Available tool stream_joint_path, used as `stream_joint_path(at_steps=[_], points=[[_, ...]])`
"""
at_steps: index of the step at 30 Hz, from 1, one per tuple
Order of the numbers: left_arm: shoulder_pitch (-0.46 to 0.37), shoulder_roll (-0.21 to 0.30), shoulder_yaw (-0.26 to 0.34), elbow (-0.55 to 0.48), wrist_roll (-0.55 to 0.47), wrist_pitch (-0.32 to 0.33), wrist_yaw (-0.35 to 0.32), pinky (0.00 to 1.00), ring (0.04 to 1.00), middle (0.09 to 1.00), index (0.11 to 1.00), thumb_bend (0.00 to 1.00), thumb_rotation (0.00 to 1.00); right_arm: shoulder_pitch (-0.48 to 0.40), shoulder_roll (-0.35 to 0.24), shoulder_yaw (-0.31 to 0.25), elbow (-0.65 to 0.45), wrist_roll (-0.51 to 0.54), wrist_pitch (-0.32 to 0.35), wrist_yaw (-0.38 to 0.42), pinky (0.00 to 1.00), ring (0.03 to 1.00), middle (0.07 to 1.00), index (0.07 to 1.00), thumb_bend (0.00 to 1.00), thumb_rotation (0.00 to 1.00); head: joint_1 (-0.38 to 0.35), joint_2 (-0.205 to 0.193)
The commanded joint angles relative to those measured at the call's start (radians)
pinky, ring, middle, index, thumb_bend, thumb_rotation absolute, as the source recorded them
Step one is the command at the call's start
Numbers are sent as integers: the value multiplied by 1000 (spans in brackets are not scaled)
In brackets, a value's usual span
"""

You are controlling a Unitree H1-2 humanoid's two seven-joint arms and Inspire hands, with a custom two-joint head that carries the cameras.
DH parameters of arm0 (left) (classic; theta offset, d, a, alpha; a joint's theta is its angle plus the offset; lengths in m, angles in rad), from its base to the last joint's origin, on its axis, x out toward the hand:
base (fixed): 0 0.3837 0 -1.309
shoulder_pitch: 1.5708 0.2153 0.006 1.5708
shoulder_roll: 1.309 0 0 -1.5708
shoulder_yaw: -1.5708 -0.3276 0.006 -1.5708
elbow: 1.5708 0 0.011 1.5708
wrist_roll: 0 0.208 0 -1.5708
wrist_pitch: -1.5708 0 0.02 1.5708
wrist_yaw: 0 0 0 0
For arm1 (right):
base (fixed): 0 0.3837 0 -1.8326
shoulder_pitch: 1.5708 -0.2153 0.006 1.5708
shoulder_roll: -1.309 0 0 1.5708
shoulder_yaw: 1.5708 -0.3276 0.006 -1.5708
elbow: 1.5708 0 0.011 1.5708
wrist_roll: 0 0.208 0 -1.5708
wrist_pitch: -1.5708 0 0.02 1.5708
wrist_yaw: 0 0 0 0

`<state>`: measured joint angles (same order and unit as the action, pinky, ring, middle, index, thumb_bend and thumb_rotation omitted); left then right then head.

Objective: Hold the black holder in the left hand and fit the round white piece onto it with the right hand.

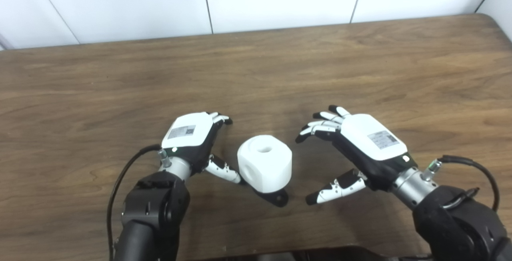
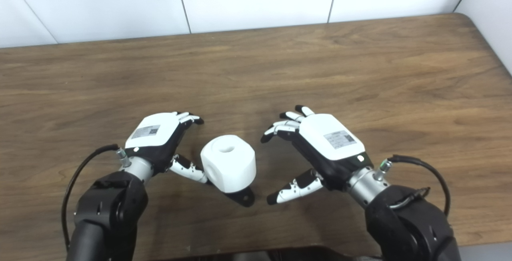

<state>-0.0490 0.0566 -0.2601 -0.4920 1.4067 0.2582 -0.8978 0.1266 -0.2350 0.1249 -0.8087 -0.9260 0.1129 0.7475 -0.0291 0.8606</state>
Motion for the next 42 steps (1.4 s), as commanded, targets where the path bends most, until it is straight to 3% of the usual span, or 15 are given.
stream_joint_path(at_steps=[1, 10, 12, 20, 23, 33, 42], points=[[21, 21, 9, -3, 44, 1, -84, 978, 969, 925, 869, 891, 11, -7, -3, -1, -11, 5, -20, -29, 1000, 917, 819, 729, 895, 445, -1, 1], [-67, 27, 96, -147, -14, 13, -341, 984, 974, 931, 899, 908, 1, -16, -1, 5, 9, 6, -22, -41, 1000, 915, 821, 727, 903, 443, 12, -4], [-90, 44, 99, -167, -22, 30, -368, 977, 972, 935, 896, 926, 7, -18, -2, 6, 13, 8, -23, -47, 1000, 916, 821, 727, 903, 446, 14, -6], [-169, 186, 27, -214, -76, 193, -372, 999, 985, 940, 863, 962, 26, -10, -3, 32, -1, -2, -23, -29, 1000, 925, 828, 729, 898, 428, 14, -10], [-177, 216, 20, -211, -85, 211, -372, 1000, 994, 952, 866, 972, 34, -5, -6, 47, -14, 8, -34, -31, 1000, 920, 828, 728, 898, 432, 10, -12], [-182, 209, 35, -229, -97, 211, -372, 1000, 999, 952, 866, 938, 29, -1, 7, 82, -58, 12, -29, -2, 1000, 925, 837, 741, 871, 420, 13, -13], [-177, 196, 38, -206, -90, 211, -372, 1000, 995, 948, 851, 932, 26, 19, 4, 106, -64, -10, -91, -25, 1000, 908, 823, 725, 881, 402, 8, -11]])
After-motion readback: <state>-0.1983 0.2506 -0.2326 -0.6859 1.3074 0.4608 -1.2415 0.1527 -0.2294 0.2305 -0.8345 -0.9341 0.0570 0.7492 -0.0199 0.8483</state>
